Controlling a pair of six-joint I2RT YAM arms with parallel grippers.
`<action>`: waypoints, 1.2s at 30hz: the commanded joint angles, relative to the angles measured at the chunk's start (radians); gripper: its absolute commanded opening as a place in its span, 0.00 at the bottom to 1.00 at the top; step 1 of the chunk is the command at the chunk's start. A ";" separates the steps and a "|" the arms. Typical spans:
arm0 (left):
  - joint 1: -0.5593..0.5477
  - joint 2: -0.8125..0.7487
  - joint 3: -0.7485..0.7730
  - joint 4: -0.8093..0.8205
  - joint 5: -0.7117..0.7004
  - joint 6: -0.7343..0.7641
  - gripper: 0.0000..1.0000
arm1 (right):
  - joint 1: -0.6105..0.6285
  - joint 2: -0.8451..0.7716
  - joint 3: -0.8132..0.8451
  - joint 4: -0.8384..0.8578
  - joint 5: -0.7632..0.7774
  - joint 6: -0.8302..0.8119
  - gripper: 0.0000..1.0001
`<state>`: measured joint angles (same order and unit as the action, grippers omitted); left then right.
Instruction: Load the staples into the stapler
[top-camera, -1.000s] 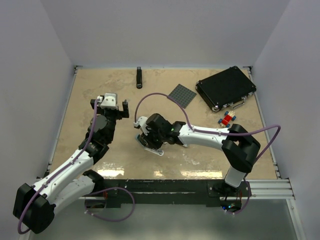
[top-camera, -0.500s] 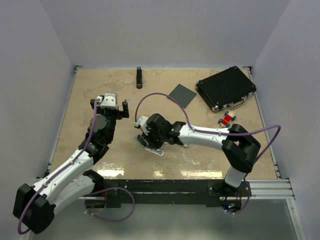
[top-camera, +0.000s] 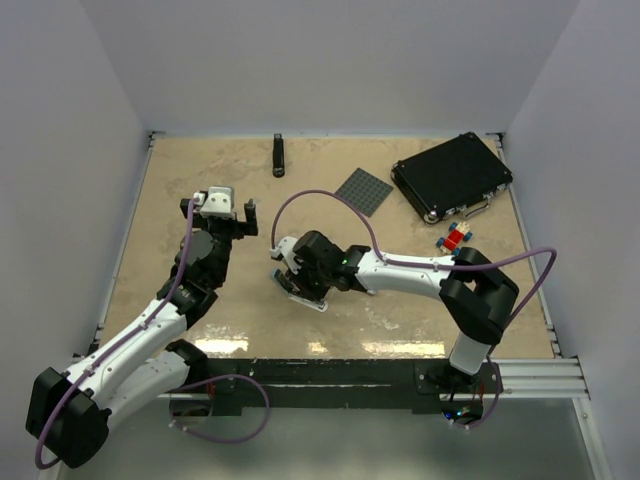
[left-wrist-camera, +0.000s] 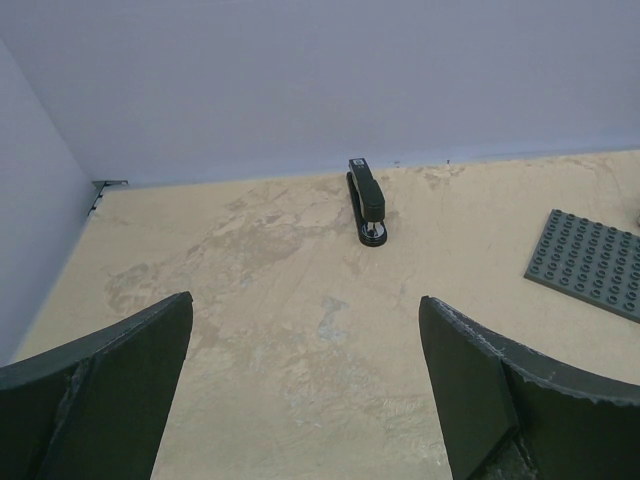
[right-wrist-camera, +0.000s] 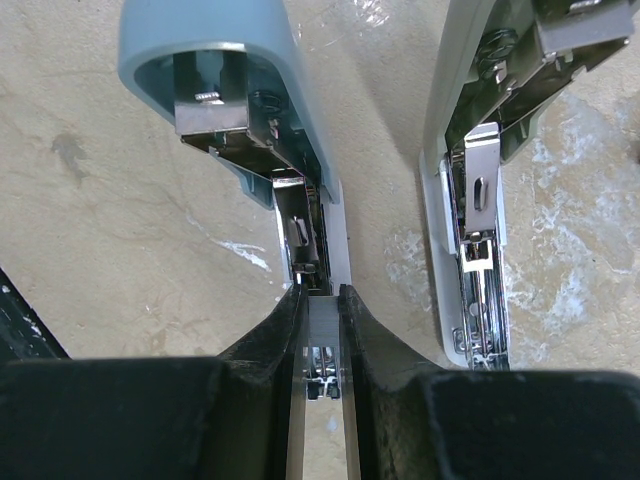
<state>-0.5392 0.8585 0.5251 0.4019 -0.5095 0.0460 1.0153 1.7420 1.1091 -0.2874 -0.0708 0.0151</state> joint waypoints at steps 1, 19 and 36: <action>-0.005 -0.016 -0.010 0.043 0.000 0.002 1.00 | 0.006 -0.022 0.020 0.011 -0.003 -0.010 0.09; -0.005 -0.013 -0.010 0.043 -0.001 0.002 1.00 | 0.006 -0.036 0.038 0.013 -0.027 -0.010 0.09; -0.005 -0.015 -0.008 0.043 -0.001 0.005 1.00 | 0.006 -0.016 0.018 0.016 -0.012 -0.010 0.09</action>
<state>-0.5392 0.8577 0.5251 0.4019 -0.5095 0.0460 1.0153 1.7336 1.1236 -0.2909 -0.0994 0.0151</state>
